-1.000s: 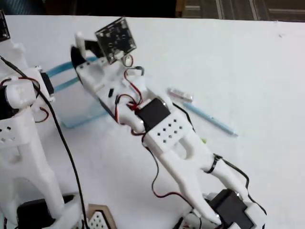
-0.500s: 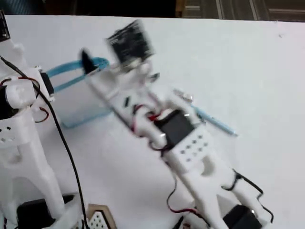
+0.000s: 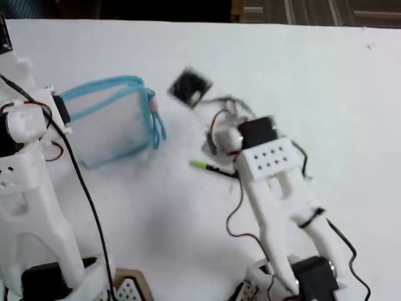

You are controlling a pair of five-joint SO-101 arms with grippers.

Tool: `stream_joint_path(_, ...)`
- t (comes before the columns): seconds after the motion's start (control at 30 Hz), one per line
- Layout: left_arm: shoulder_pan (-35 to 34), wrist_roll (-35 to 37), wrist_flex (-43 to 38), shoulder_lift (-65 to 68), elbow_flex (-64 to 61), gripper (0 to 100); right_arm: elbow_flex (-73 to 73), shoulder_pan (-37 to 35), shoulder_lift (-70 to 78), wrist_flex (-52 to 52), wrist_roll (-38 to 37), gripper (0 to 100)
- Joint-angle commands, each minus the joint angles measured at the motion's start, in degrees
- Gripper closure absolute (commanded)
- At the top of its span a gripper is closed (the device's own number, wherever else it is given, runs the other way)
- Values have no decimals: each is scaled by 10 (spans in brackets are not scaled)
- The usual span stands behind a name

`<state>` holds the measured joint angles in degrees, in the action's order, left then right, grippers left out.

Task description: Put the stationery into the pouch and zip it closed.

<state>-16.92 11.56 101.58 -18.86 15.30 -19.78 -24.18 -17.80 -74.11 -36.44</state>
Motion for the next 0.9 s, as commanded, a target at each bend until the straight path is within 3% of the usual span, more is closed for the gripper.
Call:
stream_joint_path(0.0,-2,-2,-1,22,-1,980,-90,0,30,51,-32,711)
stream_joint_path(0.3,0,-2,-1,22,-4,980,-152,-31,177,204,-32,711)
stream_joint_path(0.5,0,-2,0,22,-2,980,-99,-37,291,196,-32,715)
stream_joint_path(0.6,-1,-2,0,22,-2,980,-73,-41,331,189,-32,795)
stream_joint_path(0.73,-1,-2,0,22,-2,980,-40,-37,346,187,-32,990)
stream_joint_path(0.87,-1,-2,-1,22,-2,980,-33,-36,341,189,-32,946)
